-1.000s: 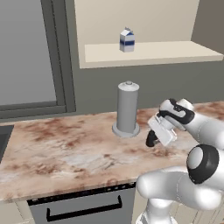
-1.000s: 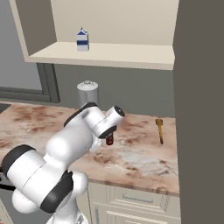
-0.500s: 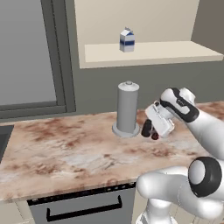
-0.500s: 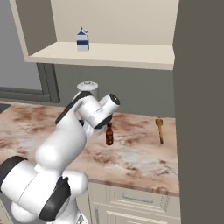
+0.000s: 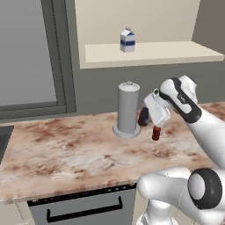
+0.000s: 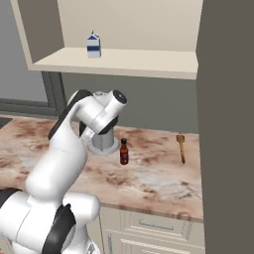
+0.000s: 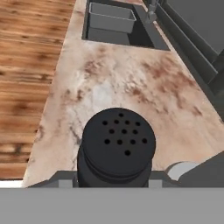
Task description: Pick the condiment bottle and shaker from the counter and place them in the cabinet.
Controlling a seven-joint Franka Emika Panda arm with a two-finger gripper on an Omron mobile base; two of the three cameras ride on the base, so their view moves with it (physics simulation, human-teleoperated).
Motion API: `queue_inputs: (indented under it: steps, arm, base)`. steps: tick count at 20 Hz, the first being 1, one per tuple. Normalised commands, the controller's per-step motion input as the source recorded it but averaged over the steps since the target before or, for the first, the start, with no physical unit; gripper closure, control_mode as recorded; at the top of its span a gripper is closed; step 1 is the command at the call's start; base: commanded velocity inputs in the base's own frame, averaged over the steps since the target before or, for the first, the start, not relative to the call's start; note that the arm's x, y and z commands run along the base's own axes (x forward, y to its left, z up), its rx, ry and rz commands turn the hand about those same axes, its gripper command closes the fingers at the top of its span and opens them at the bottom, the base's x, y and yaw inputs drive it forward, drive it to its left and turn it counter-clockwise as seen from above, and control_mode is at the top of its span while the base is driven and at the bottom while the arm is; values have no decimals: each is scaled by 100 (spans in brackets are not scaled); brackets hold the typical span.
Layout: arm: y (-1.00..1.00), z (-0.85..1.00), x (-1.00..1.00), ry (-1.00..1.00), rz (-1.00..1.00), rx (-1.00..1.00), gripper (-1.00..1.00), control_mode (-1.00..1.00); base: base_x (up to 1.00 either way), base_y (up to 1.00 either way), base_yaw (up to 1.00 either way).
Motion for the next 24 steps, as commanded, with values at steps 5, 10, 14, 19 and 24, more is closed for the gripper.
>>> queue_inputs:
  steps: [5,10,14,19,24]
  arm:
    - [15,44,-4,2,-22,0,100,-100]
    - [9,53,-6,0,-25,2,100,-100]
    - [0,70,0,0,-23,1,100,-100]
    - [0,69,-1,0,-25,0,100,-100]
    - [0,50,0,2,-29,0,100,-100]
  base:
    - [0,0,0]
    - [0,0,0]
    - [0,0,0]
    - [0,0,0]
    - [0,0,0]
